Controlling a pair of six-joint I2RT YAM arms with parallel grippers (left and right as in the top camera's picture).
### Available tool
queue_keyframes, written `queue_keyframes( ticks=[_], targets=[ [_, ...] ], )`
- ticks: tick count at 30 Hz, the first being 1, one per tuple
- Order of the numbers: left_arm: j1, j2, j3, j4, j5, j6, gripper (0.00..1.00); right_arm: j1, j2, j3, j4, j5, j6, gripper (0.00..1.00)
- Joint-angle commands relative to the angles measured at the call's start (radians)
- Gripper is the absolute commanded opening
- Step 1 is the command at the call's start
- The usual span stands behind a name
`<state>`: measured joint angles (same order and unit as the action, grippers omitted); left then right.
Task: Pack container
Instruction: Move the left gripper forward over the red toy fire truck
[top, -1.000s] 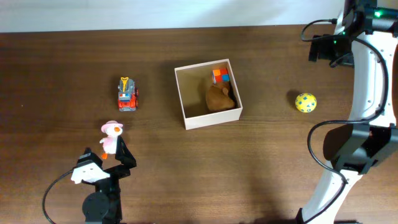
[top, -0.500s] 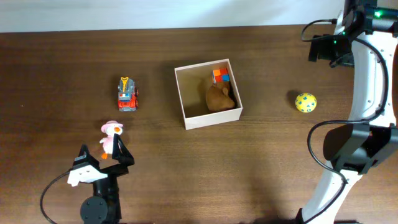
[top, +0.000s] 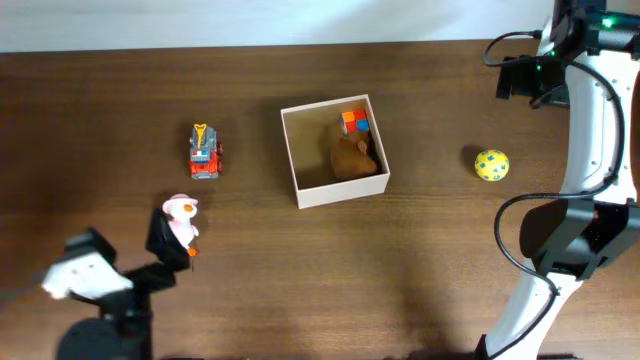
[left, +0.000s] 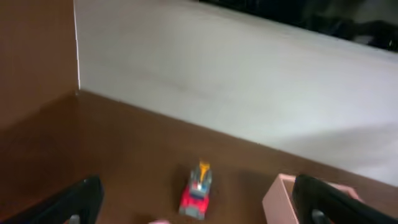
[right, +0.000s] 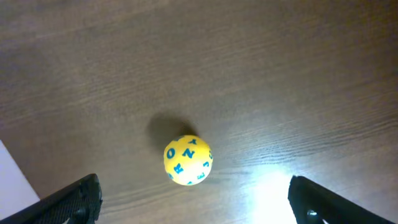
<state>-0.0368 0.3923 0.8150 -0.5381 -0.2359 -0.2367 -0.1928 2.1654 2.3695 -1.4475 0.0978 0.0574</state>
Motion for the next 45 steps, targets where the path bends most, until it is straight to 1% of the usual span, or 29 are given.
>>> queue_keyframes(
  ticks=[1,5,8,11,16,23,27,31,41,45],
  targets=[
    [0.002,0.198,0.158,-0.035,-0.012,0.113,0.99,0.002,-0.006,0.023,0.000,0.016,0.014,0.99],
    [0.002,0.441,0.332,-0.067,-0.022,0.150,0.99,0.003,-0.006,0.023,0.000,0.016,0.014,0.99],
    [0.002,0.601,0.416,-0.087,-0.022,0.153,0.99,0.002,-0.006,0.023,0.000,0.016,0.014,0.98],
    [0.002,0.742,0.443,-0.069,-0.021,0.152,0.99,0.002,-0.006,0.023,0.000,0.016,0.014,0.99],
    [0.002,0.896,0.443,-0.065,-0.011,0.152,0.99,0.003,-0.006,0.023,0.000,0.016,0.014,0.99],
    [0.002,1.016,0.443,-0.074,-0.013,0.153,0.99,0.003,-0.006,0.023,0.000,0.016,0.014,0.99],
    [0.005,1.061,0.443,-0.076,-0.014,0.183,0.99,0.002,-0.006,0.023,0.000,0.016,0.014,0.99],
    [0.007,1.114,0.443,-0.068,-0.014,0.185,1.00,0.002,-0.006,0.023,0.000,0.016,0.014,0.99],
    [0.019,1.233,0.443,0.103,-0.003,0.185,1.00,0.003,-0.006,0.023,0.000,0.016,0.014,0.99],
    [0.041,1.278,0.443,0.135,0.049,0.186,1.00,0.002,-0.006,0.023,0.000,0.016,0.014,0.99]
  ],
)
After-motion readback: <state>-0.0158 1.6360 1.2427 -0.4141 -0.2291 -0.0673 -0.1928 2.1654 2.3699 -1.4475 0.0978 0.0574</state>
